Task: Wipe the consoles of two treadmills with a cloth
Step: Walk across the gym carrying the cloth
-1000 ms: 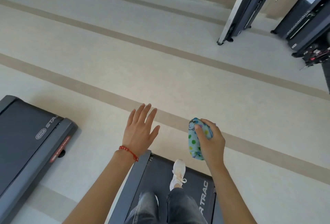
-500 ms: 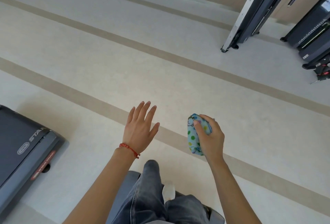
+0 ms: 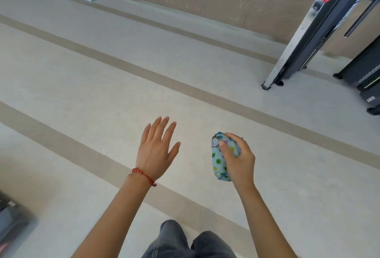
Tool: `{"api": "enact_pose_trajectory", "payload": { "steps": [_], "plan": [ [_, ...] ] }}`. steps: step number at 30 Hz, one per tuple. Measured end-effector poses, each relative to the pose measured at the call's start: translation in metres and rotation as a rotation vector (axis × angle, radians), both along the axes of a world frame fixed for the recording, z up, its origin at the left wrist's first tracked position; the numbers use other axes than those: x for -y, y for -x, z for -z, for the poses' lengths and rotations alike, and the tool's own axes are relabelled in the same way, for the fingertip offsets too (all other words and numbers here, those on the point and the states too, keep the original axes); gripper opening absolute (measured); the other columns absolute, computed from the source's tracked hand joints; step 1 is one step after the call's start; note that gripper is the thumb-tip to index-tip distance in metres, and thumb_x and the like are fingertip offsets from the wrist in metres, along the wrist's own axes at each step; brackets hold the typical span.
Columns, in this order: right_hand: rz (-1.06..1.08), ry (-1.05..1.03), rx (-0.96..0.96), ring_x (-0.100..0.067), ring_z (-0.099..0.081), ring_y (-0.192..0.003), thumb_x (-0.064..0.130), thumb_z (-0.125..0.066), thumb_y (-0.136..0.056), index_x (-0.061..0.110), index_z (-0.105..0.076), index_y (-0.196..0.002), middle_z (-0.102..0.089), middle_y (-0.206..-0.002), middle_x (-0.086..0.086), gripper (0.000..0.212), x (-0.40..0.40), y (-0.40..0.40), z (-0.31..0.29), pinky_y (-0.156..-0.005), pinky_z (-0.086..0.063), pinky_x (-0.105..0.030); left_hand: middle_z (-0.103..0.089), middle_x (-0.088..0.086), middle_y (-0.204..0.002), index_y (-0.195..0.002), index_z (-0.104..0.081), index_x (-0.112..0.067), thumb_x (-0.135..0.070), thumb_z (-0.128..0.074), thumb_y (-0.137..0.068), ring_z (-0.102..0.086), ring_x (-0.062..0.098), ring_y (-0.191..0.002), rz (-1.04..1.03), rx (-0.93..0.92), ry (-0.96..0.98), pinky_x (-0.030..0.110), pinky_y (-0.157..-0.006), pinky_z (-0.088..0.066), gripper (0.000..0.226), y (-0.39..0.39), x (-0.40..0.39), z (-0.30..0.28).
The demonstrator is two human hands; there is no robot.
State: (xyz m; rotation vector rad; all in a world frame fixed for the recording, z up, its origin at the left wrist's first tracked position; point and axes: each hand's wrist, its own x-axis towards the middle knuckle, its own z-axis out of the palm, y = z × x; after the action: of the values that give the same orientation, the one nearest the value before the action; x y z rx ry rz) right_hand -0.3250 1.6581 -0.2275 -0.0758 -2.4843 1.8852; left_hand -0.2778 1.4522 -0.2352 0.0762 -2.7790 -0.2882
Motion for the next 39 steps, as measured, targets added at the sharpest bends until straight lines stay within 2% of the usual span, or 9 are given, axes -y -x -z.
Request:
{"api": "enact_pose_trajectory", "payload": {
  "steps": [6,10,15,19,22,27,30,35,39],
  "plan": [
    [-0.113,-0.005,0.013,-0.008,-0.060,-0.094,0.025,-0.067,-0.083,0.032,-0.063,-0.099,-0.063,-0.103,0.004,0.018,0.059,0.110,0.007,-0.079,-0.050,-0.021,-0.051,0.017,-0.134,-0.128,-0.053,-0.006,-0.040,-0.037,-0.091,-0.041,0.035,-0.127,-0.091,0.048,-0.027,0.050,-0.104,-0.033,0.053,0.095,0.051,0.005],
    [-0.190,-0.029,0.018,-0.007,-0.060,-0.093,0.026,-0.067,-0.083,0.035,-0.061,-0.098,-0.061,-0.103,0.006,0.018,0.091,0.184,0.006,-0.072,-0.049,-0.012,-0.051,0.017,-0.133,-0.127,-0.053,-0.006,-0.040,-0.037,-0.090,-0.042,0.035,-0.126,-0.159,0.054,-0.022,0.049,-0.104,-0.032,0.053,0.157,0.080,0.005],
    [-0.294,-0.040,0.011,-0.005,-0.058,-0.094,0.027,-0.067,-0.083,0.035,-0.061,-0.098,-0.061,-0.105,0.007,0.019,0.142,0.288,0.018,-0.071,-0.047,-0.007,-0.052,0.017,-0.132,-0.127,-0.054,-0.006,-0.040,-0.037,-0.089,-0.041,0.034,-0.126,-0.286,0.061,-0.031,0.049,-0.103,-0.033,0.053,0.235,0.119,0.023],
    [-0.402,-0.058,0.005,-0.008,-0.059,-0.094,0.026,-0.067,-0.082,0.035,-0.061,-0.098,-0.062,-0.105,0.005,0.019,0.190,0.359,0.013,-0.080,-0.048,-0.020,-0.052,0.016,-0.132,-0.127,-0.053,-0.006,-0.040,-0.037,-0.089,-0.041,0.033,-0.126,-0.393,0.071,-0.054,0.047,-0.105,-0.031,0.053,0.275,0.150,0.026],
    [-0.502,-0.074,-0.006,-0.008,-0.059,-0.095,0.027,-0.068,-0.082,0.035,-0.062,-0.098,-0.063,-0.105,0.004,0.019,0.231,0.396,0.009,-0.081,-0.047,-0.021,-0.052,0.016,-0.132,-0.127,-0.052,-0.007,-0.041,-0.037,-0.090,-0.039,0.032,-0.126,-0.497,0.064,-0.067,0.045,-0.105,-0.028,0.053,0.291,0.179,0.024],
    [-0.692,-0.073,0.012,-0.007,-0.060,-0.095,0.027,-0.068,-0.082,0.034,-0.063,-0.098,-0.063,-0.104,0.005,0.018,0.312,0.422,0.013,-0.077,-0.046,-0.016,-0.051,0.016,-0.132,-0.128,-0.050,-0.007,-0.045,-0.028,-0.095,-0.036,0.031,-0.127,-0.672,0.050,-0.088,0.048,-0.104,-0.032,0.055,0.295,0.233,0.023],
    [-0.812,-0.062,0.037,-0.002,-0.059,-0.094,0.026,-0.068,-0.082,0.035,-0.062,-0.097,-0.062,-0.103,0.008,0.018,0.368,0.420,0.017,-0.076,-0.045,-0.015,-0.053,0.017,-0.130,-0.127,-0.051,-0.007,-0.041,-0.036,-0.090,-0.037,0.031,-0.125,-0.770,0.041,-0.087,0.050,-0.102,-0.035,0.052,0.288,0.268,0.026],
    [-0.968,-0.067,0.023,-0.001,-0.059,-0.092,0.025,-0.067,-0.083,0.030,-0.064,-0.099,-0.062,-0.102,0.009,0.018,0.472,0.410,0.026,-0.073,-0.045,-0.007,-0.054,0.016,-0.129,-0.126,-0.054,-0.006,-0.040,-0.037,-0.089,-0.040,0.032,-0.123,-0.914,0.054,-0.064,0.048,-0.101,-0.035,0.053,0.269,0.344,0.032],
    [-1.033,-0.067,0.032,-0.003,-0.060,-0.092,0.025,-0.068,-0.082,0.034,-0.062,-0.096,-0.062,-0.102,0.007,0.017,0.567,0.401,0.032,-0.076,-0.047,-0.012,-0.054,0.017,-0.129,-0.127,-0.048,-0.009,-0.046,-0.028,-0.095,-0.037,0.030,-0.124,-0.980,0.066,-0.066,0.045,-0.106,-0.028,0.053,0.250,0.423,0.042]
  ]
}}
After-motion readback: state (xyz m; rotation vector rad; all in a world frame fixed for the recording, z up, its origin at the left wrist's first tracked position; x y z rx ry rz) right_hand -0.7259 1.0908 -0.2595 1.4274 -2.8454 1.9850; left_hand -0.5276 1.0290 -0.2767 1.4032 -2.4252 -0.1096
